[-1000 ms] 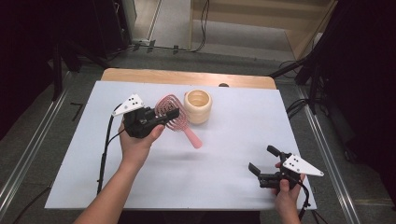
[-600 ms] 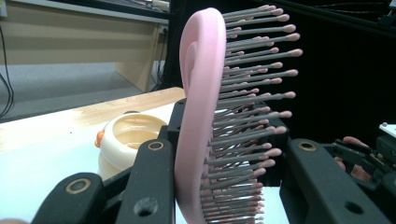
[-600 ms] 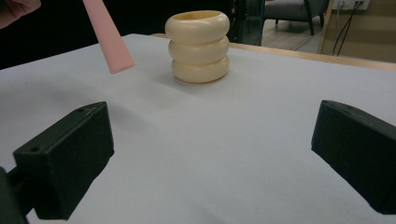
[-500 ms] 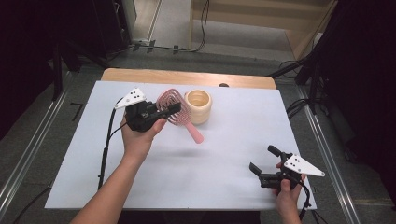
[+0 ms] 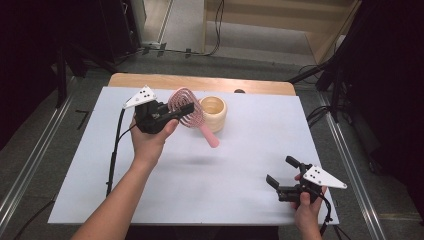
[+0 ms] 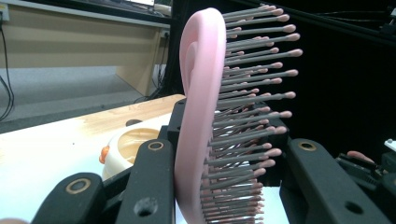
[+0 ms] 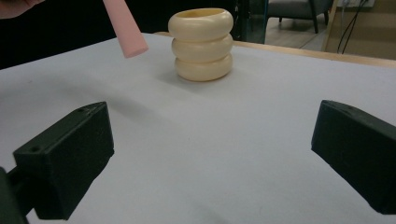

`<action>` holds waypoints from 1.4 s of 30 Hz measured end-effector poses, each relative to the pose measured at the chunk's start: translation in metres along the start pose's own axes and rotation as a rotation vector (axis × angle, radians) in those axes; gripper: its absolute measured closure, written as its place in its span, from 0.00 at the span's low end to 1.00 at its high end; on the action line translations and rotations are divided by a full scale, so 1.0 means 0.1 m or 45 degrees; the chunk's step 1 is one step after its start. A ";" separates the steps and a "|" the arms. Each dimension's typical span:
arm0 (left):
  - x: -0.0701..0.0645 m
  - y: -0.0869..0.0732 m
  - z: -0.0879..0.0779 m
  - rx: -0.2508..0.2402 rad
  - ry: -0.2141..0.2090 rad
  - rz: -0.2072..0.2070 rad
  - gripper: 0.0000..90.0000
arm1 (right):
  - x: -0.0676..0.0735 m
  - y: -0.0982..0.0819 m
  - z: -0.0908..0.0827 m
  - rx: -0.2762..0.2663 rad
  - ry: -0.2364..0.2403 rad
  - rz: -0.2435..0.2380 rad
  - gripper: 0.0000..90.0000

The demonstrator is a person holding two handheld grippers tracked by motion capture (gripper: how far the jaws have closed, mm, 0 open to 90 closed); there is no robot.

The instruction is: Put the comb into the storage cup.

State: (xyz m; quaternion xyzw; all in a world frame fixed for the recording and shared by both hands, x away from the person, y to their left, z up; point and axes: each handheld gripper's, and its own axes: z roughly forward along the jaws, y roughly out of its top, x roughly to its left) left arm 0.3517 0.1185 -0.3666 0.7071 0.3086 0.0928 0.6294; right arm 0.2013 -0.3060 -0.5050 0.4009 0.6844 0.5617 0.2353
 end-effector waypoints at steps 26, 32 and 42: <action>0.09 0.20 0.14 -0.013 0.019 0.007 0.73 | -0.01 -0.02 0.02 0.001 0.011 -0.006 0.00; 0.12 0.25 0.16 -0.021 0.032 0.006 0.74 | -0.01 -0.02 0.02 0.001 0.014 -0.006 0.00; 0.19 0.31 0.20 -0.033 0.049 0.001 0.74 | -0.01 -0.02 0.02 0.006 0.014 -0.008 0.00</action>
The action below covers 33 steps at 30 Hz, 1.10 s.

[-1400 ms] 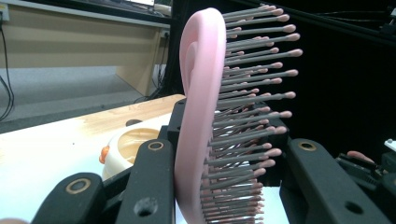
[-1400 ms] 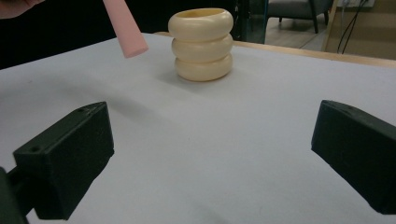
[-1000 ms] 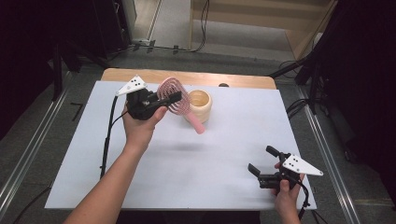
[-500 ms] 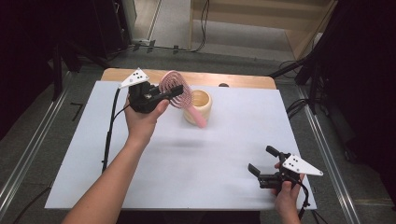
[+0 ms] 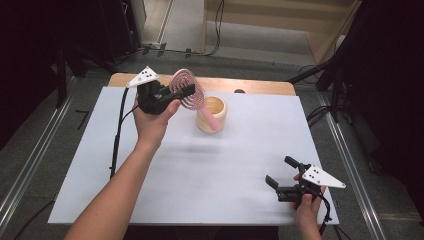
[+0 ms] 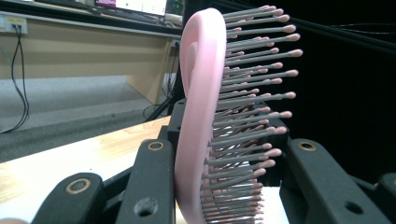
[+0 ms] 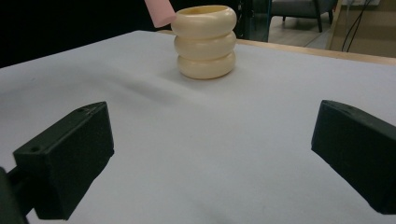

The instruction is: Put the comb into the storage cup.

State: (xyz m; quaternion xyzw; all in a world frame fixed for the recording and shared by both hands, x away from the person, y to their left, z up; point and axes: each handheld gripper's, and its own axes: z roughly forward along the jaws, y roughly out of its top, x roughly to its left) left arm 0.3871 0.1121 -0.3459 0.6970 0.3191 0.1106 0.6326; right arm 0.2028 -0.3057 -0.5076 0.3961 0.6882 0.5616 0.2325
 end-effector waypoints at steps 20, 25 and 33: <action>0.13 0.09 0.08 -0.024 0.030 -0.019 0.73 | 0.00 0.00 0.01 0.009 0.001 0.008 0.00; 0.16 0.12 0.09 -0.028 0.043 -0.020 0.74 | 0.00 0.00 0.01 0.010 0.001 0.009 0.00; 0.20 0.18 0.11 -0.038 0.057 -0.022 0.74 | 0.00 -0.01 0.01 0.009 -0.001 0.011 0.00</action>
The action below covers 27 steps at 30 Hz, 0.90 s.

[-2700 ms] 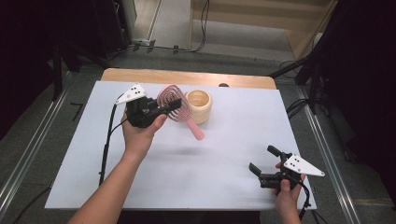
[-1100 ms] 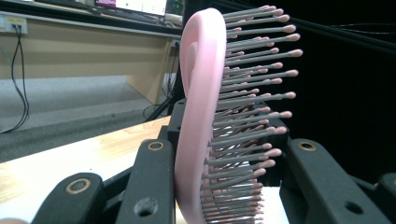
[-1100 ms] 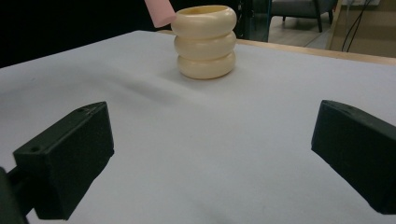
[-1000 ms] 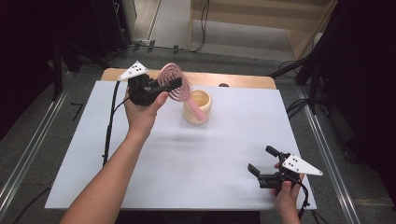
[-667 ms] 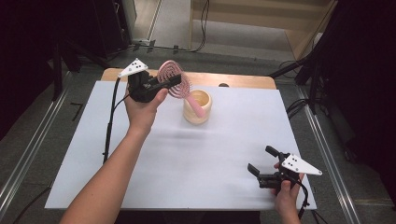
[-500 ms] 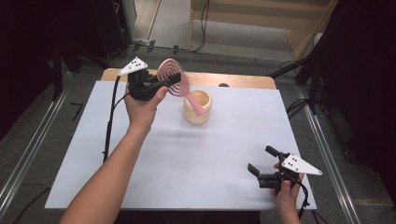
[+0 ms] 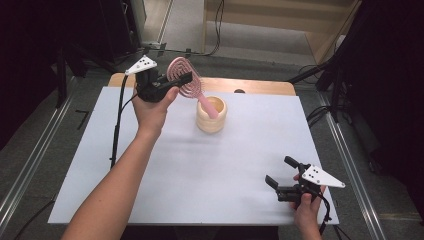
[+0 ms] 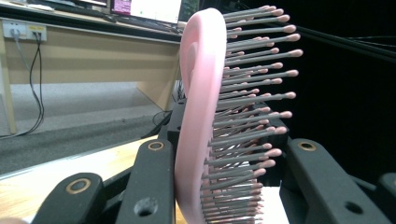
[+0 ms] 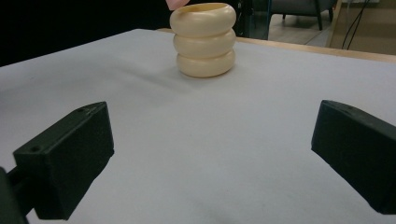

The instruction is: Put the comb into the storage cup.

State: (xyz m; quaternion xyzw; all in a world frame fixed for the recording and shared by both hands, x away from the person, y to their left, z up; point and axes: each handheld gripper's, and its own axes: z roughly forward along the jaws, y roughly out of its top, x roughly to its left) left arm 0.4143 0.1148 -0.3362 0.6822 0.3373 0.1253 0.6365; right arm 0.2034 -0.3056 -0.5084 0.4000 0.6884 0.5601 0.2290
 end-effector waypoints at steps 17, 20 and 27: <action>0.06 0.03 0.10 -0.007 0.048 0.009 0.74 | -0.01 0.00 0.00 -0.007 0.006 0.001 0.00; 0.07 0.02 0.13 0.002 0.067 0.021 0.74 | -0.01 -0.01 0.00 -0.009 0.010 0.004 0.00; 0.10 -0.02 0.20 0.006 0.091 0.021 0.74 | -0.01 -0.01 0.00 -0.011 0.019 0.005 0.00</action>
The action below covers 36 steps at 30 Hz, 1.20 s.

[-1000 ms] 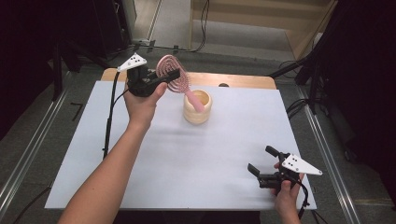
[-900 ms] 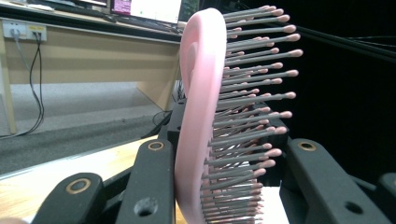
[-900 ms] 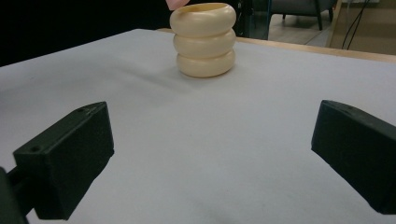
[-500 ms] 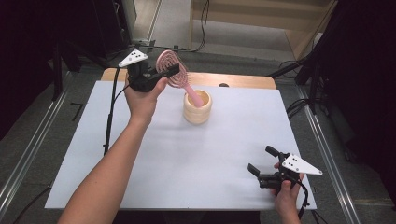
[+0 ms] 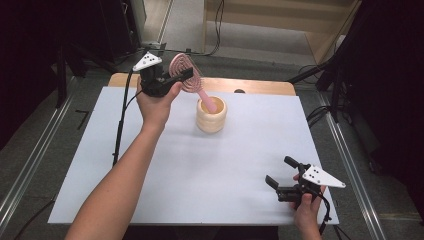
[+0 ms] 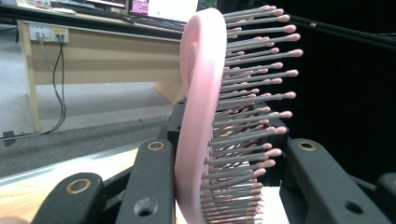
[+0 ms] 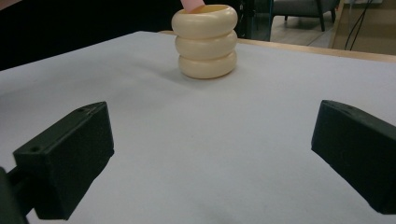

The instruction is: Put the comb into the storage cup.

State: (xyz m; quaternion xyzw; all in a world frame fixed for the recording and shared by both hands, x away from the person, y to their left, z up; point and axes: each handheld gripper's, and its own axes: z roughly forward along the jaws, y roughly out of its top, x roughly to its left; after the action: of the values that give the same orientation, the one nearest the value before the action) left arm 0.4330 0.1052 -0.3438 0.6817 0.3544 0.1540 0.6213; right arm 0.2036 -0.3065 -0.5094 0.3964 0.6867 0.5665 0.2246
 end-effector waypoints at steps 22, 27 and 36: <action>-0.01 -0.16 0.20 0.052 0.048 0.027 0.73 | -0.01 0.00 0.00 -0.006 0.007 0.009 0.00; -0.01 -0.21 0.23 0.060 0.053 0.026 0.73 | -0.01 0.00 0.00 -0.006 0.008 0.011 0.00; 0.01 -0.31 0.28 0.085 0.068 0.025 0.73 | -0.01 0.00 0.01 -0.006 0.007 0.010 0.00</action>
State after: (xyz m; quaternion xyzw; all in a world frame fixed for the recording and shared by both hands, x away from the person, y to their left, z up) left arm 0.4428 0.0848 -0.3790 0.7011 0.3692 0.1662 0.5870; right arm 0.2047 -0.3072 -0.5102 0.3970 0.6842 0.5703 0.2214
